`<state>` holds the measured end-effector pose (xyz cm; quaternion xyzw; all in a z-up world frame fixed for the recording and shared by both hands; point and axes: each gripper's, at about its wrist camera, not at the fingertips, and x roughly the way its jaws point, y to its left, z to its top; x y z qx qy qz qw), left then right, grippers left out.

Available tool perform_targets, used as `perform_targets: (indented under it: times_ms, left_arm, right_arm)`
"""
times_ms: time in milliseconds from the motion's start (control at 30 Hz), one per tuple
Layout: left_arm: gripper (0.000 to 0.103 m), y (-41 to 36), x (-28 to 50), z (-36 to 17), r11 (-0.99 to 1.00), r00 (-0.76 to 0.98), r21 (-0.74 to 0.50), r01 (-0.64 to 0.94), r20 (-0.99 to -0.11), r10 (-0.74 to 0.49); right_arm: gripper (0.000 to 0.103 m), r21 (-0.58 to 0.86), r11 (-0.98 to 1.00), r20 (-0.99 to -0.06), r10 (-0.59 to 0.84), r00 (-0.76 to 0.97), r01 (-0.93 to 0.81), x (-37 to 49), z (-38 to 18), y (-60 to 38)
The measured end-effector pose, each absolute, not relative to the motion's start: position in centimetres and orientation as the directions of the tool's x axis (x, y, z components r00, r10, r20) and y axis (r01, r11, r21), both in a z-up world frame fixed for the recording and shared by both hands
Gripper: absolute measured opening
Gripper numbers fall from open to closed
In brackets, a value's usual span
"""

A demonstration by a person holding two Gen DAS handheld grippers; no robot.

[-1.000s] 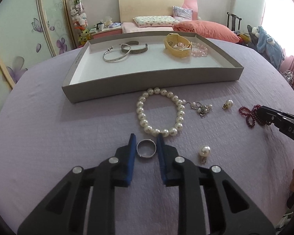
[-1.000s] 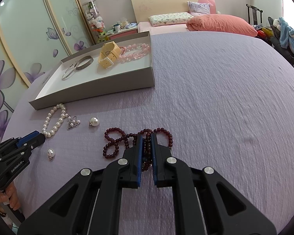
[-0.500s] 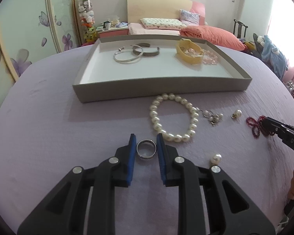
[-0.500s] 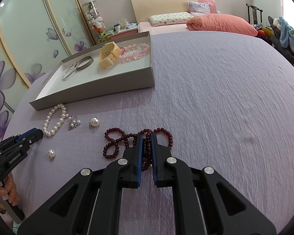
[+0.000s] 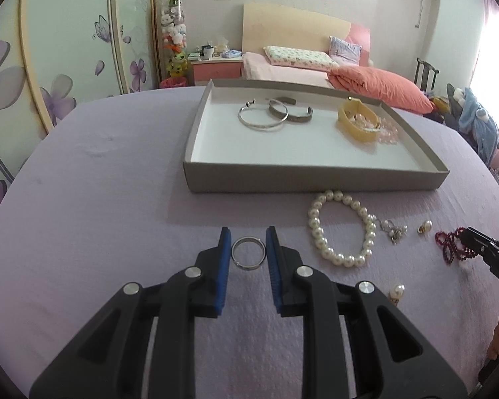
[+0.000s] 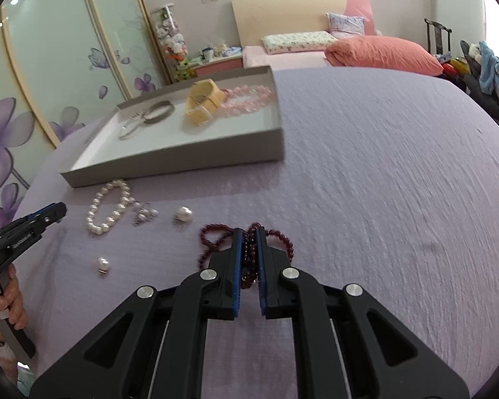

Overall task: Organize jewelry
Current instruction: 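Carry the ring into the tray with the left tool while the right tool drops the red beads there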

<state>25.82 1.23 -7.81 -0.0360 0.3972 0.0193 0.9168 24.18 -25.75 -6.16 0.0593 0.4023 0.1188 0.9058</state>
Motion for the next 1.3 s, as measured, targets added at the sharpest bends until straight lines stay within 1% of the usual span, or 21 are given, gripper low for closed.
perform_targets:
  times_ms: [367, 633, 800, 1100, 1300]
  left_arm:
    - [0.022, 1.6, 25.0, -6.9, 0.996, 0.71, -0.073, -0.058, -0.704, -0.01]
    - [0.022, 1.4, 24.3, -5.9, 0.996, 0.733, -0.072, -0.048, -0.68, -0.014]
    - [0.022, 1.4, 23.9, -4.7, 0.996, 0.752, -0.077, -0.04, -0.659, -0.021]
    - [0.022, 1.5, 24.3, -1.7, 0.997, 0.8, -0.069, -0.03, -0.6, -0.018]
    - [0.022, 1.0, 26.3, 0.7, 0.998, 0.843, -0.057, -0.027, -0.538, -0.008]
  right_arm:
    - [0.009, 0.237, 0.941, -0.581, 0.335, 0.742, -0.24, 22.9, -1.8, -25.4]
    - [0.009, 0.234, 0.936, -0.526, 0.348, 0.776, -0.261, 22.7, 0.0, -25.3]
    - [0.009, 0.223, 0.934, -0.476, 0.355, 0.805, -0.281, 22.7, 2.2, -25.0]
    - [0.009, 0.212, 0.933, -0.388, 0.354, 0.851, -0.292, 24.2, 5.6, -24.4]
    - [0.009, 0.216, 0.929, -0.331, 0.36, 0.872, -0.301, 26.7, 7.2, -23.1]
